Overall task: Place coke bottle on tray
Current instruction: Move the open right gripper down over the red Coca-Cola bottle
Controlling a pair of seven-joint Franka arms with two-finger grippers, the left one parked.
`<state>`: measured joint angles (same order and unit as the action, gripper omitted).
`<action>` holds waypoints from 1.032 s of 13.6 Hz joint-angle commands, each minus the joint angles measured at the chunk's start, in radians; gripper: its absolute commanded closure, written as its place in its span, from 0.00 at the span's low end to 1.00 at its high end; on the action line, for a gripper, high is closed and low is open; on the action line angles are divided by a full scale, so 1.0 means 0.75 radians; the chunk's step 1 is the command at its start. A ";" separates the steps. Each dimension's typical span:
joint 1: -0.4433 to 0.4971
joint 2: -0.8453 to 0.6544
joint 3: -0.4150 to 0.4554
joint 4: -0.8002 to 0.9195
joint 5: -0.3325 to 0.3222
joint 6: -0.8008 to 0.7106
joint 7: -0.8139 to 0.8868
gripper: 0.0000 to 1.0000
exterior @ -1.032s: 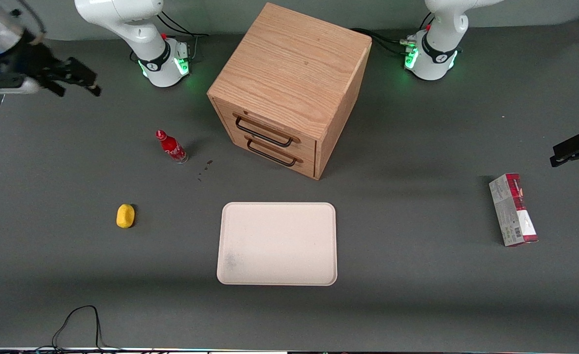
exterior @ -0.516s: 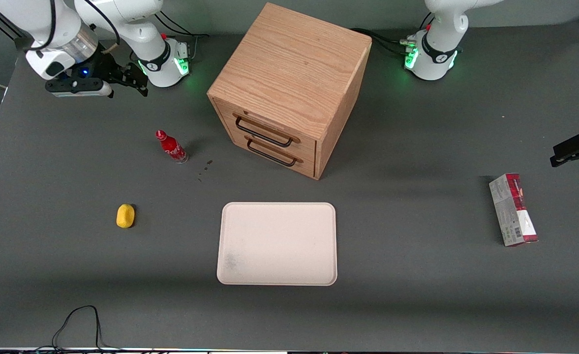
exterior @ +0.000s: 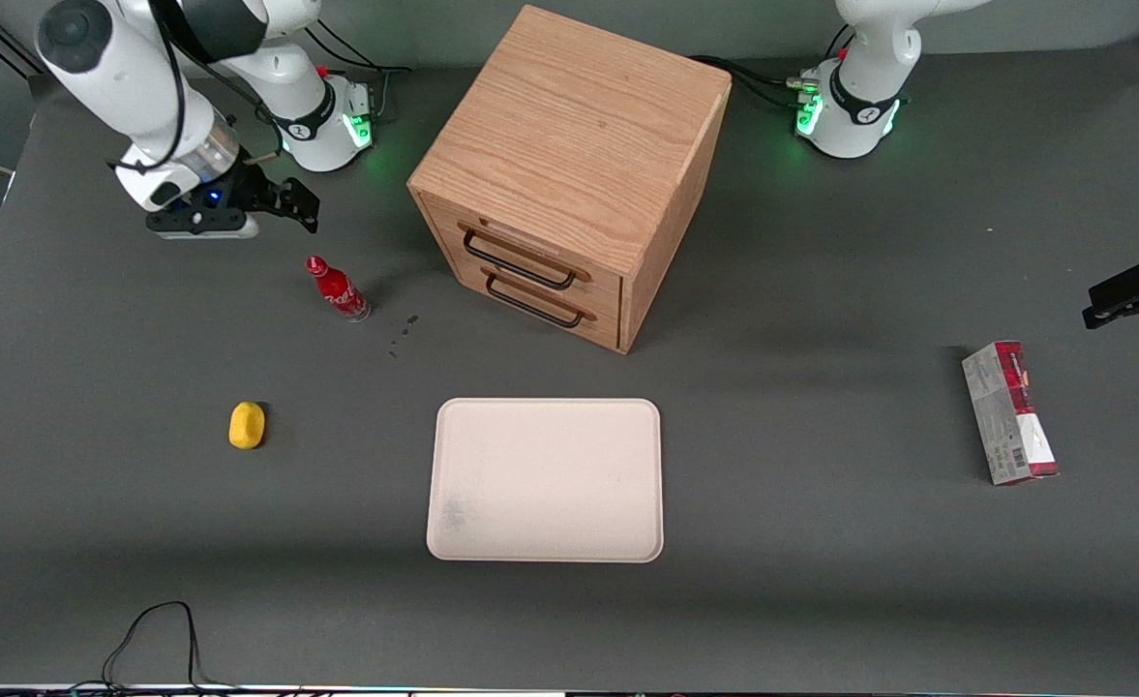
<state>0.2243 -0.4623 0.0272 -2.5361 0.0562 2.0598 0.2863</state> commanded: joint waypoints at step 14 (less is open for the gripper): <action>0.032 0.306 -0.055 -0.147 -0.022 0.359 0.031 0.00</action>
<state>0.2296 -0.2286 -0.0107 -2.6395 0.0562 2.3339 0.2871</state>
